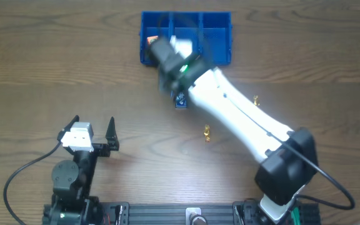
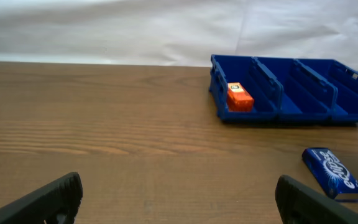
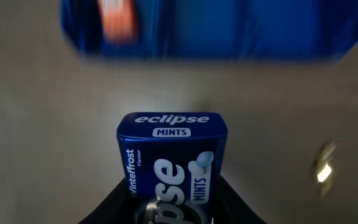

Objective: Sort Candies Into Trays

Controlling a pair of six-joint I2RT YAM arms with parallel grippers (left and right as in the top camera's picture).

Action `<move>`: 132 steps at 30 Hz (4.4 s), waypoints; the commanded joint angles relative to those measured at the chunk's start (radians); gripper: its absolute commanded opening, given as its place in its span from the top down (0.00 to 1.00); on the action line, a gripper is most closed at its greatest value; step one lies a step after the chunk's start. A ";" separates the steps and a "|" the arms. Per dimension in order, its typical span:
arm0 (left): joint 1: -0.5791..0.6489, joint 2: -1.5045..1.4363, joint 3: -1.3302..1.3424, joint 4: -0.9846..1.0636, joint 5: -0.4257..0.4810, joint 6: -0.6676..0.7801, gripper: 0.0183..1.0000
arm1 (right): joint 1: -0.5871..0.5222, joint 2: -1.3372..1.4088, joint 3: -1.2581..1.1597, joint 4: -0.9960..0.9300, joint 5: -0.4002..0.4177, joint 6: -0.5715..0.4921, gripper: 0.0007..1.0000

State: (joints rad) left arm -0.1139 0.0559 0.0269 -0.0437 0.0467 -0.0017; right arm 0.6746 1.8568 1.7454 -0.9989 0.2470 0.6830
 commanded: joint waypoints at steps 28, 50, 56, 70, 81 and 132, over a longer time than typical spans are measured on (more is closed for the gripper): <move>0.003 -0.006 -0.021 -0.034 -0.005 0.006 0.00 | -0.154 0.350 0.356 0.242 0.117 -0.268 0.32; 0.003 -0.006 -0.021 -0.034 -0.005 0.006 0.00 | 0.011 0.271 -0.108 0.047 -0.074 0.002 0.30; 0.003 -0.006 -0.021 -0.034 -0.005 0.006 0.00 | -0.002 0.335 -0.108 0.072 -0.078 0.002 0.30; 0.003 -0.006 -0.021 -0.034 -0.005 0.006 0.00 | -0.035 0.366 -0.108 0.106 -0.103 0.001 0.76; 0.003 -0.006 -0.021 -0.034 -0.005 0.006 0.00 | -0.014 0.170 -0.022 0.114 -0.018 -0.054 0.86; 0.003 -0.006 -0.021 -0.034 -0.005 0.006 0.00 | -0.136 0.109 0.307 -0.091 0.092 -0.241 0.32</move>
State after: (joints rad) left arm -0.1139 0.0559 0.0269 -0.0437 0.0471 -0.0021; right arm 0.5171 2.1128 2.0666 -1.0119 0.3279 0.4393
